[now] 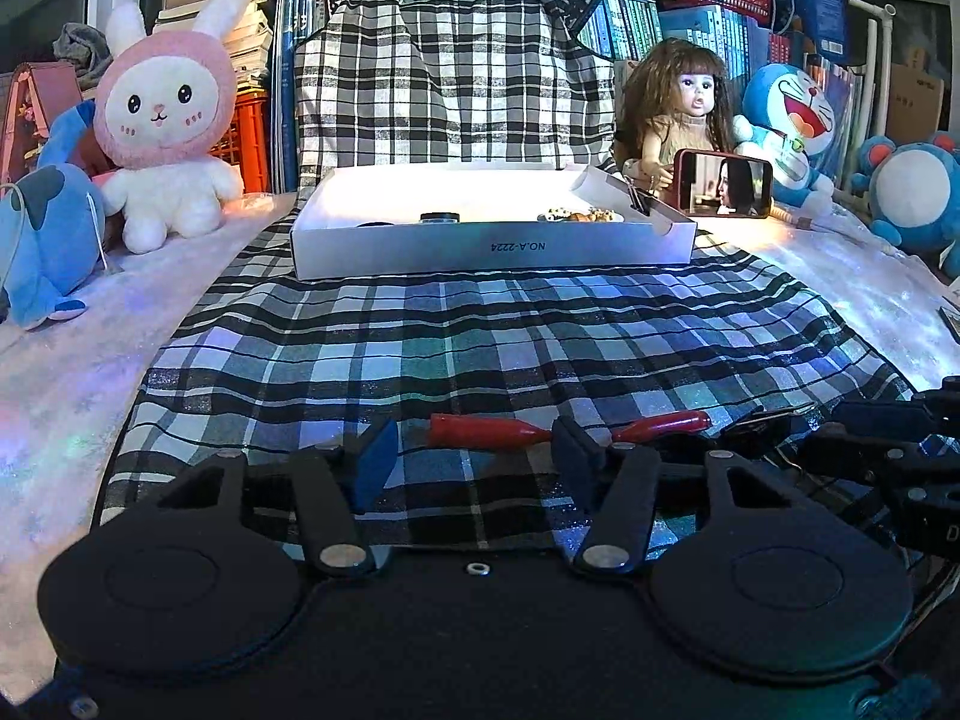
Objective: Organize rigid objects
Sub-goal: 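Grasp a pink ball with the right tool while the left tool grasps the red-handled screwdriver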
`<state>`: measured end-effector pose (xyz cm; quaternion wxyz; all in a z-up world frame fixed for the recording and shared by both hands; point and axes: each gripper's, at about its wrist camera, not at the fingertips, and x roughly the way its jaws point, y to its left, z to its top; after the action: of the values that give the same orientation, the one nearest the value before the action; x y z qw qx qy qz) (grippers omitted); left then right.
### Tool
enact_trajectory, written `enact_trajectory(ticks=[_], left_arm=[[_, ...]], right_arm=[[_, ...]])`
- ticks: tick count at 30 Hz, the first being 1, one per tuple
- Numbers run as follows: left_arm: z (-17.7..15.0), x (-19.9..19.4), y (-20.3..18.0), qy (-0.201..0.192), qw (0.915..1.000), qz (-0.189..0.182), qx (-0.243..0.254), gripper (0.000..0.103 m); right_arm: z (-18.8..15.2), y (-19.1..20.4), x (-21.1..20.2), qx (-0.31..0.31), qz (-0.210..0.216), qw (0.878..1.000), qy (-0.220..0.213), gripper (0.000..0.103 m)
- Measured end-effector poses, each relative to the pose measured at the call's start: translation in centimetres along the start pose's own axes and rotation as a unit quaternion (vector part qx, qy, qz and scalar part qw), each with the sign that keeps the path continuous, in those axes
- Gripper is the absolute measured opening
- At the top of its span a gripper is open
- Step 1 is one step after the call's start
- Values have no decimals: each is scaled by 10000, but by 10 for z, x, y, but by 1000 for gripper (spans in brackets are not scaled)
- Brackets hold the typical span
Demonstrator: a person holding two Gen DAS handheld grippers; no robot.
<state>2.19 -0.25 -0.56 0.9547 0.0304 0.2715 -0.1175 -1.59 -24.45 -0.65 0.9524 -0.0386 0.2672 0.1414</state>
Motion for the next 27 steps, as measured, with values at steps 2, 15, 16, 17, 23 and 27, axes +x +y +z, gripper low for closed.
enact_trajectory(ticks=[2, 15, 16, 17, 23, 27], left_arm=[[-1, 0, 0, -13, 10000, -23, 4, 51], [-1, -3, -2, -57, 10000, -68, -21, 42], [0, -3, -2, -55, 10000, -68, -31, 42], [0, -3, -1, -57, 10000, -68, -34, 42], [0, -3, -1, -58, 9999, -78, -51, 42], [1, -5, 0, -67, 9999, -77, -94, 42]], right_arm=[[0, 0, 1, -4, -11, 10000, -6, 39], [4, -3, 7, 115, -1, 9999, -12, 33], [4, -3, 7, 118, -3, 9999, -13, 32], [4, -3, 7, 128, -7, 9999, -14, 31], [7, -5, 10, 241, -29, 9997, -8, 26], [7, -5, 9, 314, -82, 9995, -26, 34]])
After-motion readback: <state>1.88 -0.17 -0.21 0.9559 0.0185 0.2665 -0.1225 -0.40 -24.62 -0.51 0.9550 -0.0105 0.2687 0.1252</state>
